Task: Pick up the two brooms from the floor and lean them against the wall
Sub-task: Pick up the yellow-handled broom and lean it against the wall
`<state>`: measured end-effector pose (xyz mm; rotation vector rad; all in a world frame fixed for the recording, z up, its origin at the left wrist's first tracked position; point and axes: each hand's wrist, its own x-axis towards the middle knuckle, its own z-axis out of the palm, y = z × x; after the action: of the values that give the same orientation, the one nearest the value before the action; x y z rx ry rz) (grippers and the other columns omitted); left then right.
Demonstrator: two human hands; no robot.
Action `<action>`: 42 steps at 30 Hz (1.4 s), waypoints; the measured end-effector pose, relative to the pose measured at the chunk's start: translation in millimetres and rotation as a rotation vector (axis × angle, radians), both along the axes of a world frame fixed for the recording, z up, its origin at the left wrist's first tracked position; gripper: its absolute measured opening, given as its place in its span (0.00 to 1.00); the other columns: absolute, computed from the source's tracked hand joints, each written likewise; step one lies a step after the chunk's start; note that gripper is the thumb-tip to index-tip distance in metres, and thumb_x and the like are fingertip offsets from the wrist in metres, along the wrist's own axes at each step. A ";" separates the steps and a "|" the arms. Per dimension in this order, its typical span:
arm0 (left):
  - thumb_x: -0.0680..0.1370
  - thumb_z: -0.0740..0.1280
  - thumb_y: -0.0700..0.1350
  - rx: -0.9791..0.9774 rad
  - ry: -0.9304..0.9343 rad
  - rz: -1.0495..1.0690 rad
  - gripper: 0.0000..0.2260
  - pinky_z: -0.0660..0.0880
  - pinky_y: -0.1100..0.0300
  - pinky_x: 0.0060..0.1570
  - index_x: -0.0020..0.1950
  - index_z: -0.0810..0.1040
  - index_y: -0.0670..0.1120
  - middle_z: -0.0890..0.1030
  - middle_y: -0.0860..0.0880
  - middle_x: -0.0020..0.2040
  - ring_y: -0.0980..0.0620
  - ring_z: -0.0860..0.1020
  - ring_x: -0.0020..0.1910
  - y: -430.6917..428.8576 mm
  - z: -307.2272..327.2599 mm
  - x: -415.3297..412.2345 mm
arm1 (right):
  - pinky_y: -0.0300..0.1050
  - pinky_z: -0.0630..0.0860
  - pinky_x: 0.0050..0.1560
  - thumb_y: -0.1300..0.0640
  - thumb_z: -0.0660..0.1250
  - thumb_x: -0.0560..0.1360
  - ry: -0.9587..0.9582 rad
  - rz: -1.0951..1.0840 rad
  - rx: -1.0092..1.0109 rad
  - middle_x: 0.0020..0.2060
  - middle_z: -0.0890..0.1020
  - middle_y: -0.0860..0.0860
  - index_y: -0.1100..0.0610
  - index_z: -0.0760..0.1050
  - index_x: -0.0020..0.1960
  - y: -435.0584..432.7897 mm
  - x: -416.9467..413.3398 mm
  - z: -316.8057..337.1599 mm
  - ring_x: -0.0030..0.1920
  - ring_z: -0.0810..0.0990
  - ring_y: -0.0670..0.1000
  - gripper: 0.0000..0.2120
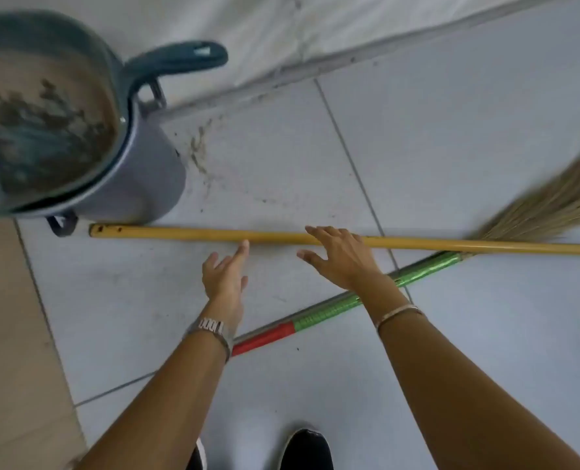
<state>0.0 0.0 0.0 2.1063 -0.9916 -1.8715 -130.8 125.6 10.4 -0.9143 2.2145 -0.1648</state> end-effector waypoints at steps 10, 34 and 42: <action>0.76 0.68 0.44 0.131 0.246 0.152 0.33 0.74 0.51 0.57 0.76 0.55 0.44 0.68 0.43 0.70 0.48 0.69 0.66 -9.4 -51.9 8.5 | 0.54 0.70 0.56 0.47 0.59 0.77 0.070 0.112 0.123 0.59 0.73 0.58 0.52 0.65 0.67 -16.2 -9.1 -57.5 0.57 0.73 0.60 0.21; 0.77 0.64 0.36 -0.233 0.525 0.288 0.23 0.77 0.41 0.52 0.67 0.63 0.55 0.79 0.47 0.53 0.48 0.78 0.57 37.0 305.6 -29.6 | 0.43 0.74 0.49 0.50 0.70 0.71 -0.236 -0.192 -0.089 0.35 0.73 0.37 0.41 0.77 0.55 16.2 -52.2 289.4 0.48 0.76 0.47 0.13; 0.75 0.68 0.37 -0.448 0.816 0.107 0.24 0.82 0.48 0.44 0.67 0.65 0.55 0.77 0.41 0.58 0.51 0.79 0.54 -11.0 542.9 -101.4 | 0.38 0.71 0.46 0.60 0.73 0.68 -0.165 -0.400 -0.542 0.38 0.80 0.49 0.52 0.81 0.52 -7.5 -94.6 515.3 0.42 0.77 0.47 0.13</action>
<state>-101.4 -11.0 542.9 0.9740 -0.9269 -1.9344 -225.5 118.0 525.7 -0.6797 2.2051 -1.0290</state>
